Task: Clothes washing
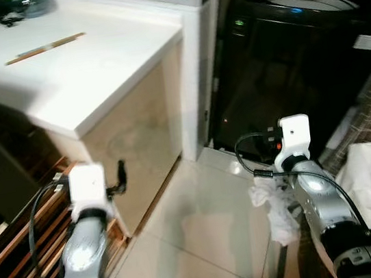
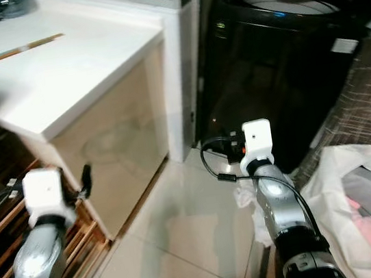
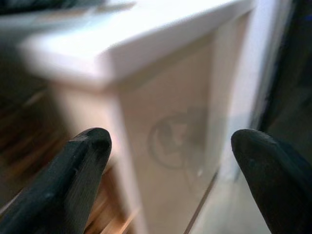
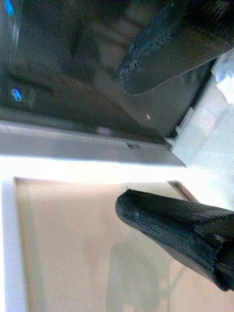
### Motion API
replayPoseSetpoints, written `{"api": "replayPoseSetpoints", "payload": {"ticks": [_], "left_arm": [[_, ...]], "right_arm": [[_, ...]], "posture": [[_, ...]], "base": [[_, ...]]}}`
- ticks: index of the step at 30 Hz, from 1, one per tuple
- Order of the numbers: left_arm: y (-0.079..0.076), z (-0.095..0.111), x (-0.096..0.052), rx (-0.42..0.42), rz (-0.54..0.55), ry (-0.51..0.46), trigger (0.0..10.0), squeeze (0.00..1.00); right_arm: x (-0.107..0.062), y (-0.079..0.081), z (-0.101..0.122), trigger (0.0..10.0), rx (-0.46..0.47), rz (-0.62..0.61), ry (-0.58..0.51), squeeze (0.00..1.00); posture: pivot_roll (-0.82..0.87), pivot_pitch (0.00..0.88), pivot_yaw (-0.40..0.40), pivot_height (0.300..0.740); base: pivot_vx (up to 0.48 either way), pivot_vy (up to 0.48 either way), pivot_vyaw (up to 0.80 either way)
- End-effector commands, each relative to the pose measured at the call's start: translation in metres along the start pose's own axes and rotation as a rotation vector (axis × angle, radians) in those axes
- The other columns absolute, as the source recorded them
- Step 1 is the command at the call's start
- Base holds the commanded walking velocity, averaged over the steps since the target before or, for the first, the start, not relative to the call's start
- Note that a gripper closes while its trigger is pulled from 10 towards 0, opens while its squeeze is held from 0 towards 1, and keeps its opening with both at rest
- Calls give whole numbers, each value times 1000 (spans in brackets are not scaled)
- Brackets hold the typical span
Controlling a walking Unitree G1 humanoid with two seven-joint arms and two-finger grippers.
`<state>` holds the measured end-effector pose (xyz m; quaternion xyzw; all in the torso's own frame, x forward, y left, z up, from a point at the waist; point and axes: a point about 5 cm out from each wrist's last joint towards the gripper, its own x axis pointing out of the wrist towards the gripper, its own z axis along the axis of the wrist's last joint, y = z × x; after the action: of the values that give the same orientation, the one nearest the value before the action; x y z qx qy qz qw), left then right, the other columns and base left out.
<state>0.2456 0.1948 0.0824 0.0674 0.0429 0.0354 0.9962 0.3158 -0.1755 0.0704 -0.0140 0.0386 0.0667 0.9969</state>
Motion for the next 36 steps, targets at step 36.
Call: {"api": "replayPoseSetpoints", "payload": {"ticks": [36], "left_arm": [[-22, 10, -4, -87, 21, -48, 10000, 0]], "right_arm": [[18, 12, 12, 10000, 17, 65, -14, 0]], "posture": [[-60, 0, -67, 740]], "base": [[-71, 50, 524]]}}
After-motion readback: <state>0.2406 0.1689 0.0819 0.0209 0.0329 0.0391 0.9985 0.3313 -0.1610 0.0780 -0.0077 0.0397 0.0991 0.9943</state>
